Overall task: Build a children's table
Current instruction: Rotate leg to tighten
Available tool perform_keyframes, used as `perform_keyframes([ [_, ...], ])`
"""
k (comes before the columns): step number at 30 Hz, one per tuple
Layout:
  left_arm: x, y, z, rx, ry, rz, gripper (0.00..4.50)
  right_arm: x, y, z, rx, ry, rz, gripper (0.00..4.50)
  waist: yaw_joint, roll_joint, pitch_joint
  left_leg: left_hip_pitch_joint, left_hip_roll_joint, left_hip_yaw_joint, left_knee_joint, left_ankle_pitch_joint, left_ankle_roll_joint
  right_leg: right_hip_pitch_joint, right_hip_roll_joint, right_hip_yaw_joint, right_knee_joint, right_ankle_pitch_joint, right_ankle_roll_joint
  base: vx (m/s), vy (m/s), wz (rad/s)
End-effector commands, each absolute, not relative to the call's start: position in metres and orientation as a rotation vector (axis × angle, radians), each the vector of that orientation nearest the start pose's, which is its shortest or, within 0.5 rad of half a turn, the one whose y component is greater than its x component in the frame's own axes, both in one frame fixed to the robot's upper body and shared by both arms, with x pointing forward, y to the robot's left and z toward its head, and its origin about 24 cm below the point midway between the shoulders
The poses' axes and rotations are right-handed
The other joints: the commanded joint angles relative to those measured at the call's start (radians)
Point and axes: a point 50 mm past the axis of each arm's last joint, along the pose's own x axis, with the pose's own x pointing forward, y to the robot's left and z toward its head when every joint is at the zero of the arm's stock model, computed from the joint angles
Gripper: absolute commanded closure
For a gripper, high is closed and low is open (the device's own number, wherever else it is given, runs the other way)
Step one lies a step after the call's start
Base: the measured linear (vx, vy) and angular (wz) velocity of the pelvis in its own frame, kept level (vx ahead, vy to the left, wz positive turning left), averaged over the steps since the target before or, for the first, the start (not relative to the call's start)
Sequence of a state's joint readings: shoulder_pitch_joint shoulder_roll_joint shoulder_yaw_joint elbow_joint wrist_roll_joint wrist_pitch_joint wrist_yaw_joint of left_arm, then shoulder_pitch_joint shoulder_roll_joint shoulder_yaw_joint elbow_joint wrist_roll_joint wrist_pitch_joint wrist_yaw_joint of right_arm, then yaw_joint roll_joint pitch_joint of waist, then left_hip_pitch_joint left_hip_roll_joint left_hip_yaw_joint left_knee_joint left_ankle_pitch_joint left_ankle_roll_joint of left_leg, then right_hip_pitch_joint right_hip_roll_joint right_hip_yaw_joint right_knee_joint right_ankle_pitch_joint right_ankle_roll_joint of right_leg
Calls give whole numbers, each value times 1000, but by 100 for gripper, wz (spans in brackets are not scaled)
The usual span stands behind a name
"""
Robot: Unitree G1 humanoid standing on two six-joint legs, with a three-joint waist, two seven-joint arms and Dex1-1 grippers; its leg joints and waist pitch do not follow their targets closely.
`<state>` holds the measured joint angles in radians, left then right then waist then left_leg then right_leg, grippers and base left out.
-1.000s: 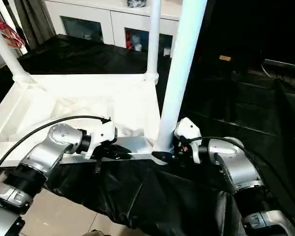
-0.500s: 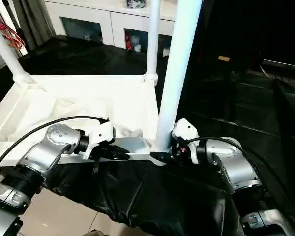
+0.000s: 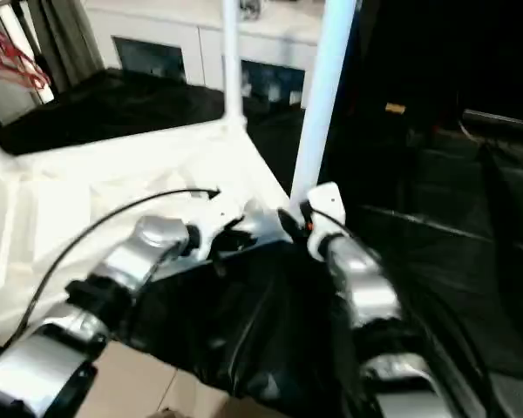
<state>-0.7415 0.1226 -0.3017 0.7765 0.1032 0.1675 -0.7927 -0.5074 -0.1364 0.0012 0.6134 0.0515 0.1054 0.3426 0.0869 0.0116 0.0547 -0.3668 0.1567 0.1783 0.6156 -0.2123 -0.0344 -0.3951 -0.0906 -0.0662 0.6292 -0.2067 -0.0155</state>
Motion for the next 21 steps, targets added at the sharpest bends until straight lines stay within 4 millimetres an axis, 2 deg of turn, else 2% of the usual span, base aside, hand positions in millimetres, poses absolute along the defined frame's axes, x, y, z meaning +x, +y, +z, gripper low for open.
perform_keyframes([
  [1, 342, 47, 52, 410, 373, -1061, 450, 331, -98, 30, -69, 258, 575, 101, -1, -5, -64, 7, 71, -27, -85, -123, 43, 52, -77, 54, -76, -63, -254, 0, 0, 0],
  [5, 342, 51, 53, 414, 363, -1076, 450, 334, -107, 36, -92, 242, 569, 65, -1, -7, -62, 7, 72, -28, -86, -134, 51, 53, -80, 54, -78, -80, -257, 0, 0, 0],
  [6, 342, 57, 54, 415, 357, -1090, 450, 336, -115, 40, -97, 229, 584, 60, -1, -8, -63, 7, 72, -28, -86, -138, 51, 53, -79, 54, -79, -84, -255, 0, 0, 0],
  [8, 342, 58, 54, 415, 355, -1092, 450, 337, -117, 41, -98, 226, 588, 56, -2, -8, -64, 4, 73, -28, -84, -129, 57, 55, -80, 55, -76, -67, -257, 0, 0, 0],
  [10, 339, 65, 54, 419, 355, -1130, 450, 337, -126, 46, -110, 217, 635, 56, -1, -10, -67, 1, 71, -27, -80, -89, 80, 58, -80, 53, -69, -10, -267, 0, 0, 0],
  [16, 328, 84, 56, 433, 339, -1295, 450, 326, -154, 58, -218, 194, 859, 56, 3, -11, -70, 0, 72, -24, -72, -46, 139, 59, -79, 50, -61, 65, -298, 0, 0, 0],
  [19, 323, 88, 58, 420, 339, -1362, 450, 325, -159, 61, -229, 190, 892, 56, 4, -9, -68, 3, 76, -22, -74, -52, 141, 54, -77, 49, -62, 43, -307, 0, 0, 0],
  [20, 318, 91, 59, 422, 340, -1412, 450, 322, -163, 64, -239, 195, 938, 56, 5, -11, -66, 4, 78, -22, -75, -67, 133, 53, -77, 49, -64, 21, -309, 0, 0, 0],
  [21, 317, 92, 59, 424, 340, -1429, 450, 321, -164, 64, -244, 197, 958, 56, 9, -9, -66, 4, 80, -22, -77, -73, 129, 55, -77, 49, -63, 8, -307, 0, 0, 0],
])
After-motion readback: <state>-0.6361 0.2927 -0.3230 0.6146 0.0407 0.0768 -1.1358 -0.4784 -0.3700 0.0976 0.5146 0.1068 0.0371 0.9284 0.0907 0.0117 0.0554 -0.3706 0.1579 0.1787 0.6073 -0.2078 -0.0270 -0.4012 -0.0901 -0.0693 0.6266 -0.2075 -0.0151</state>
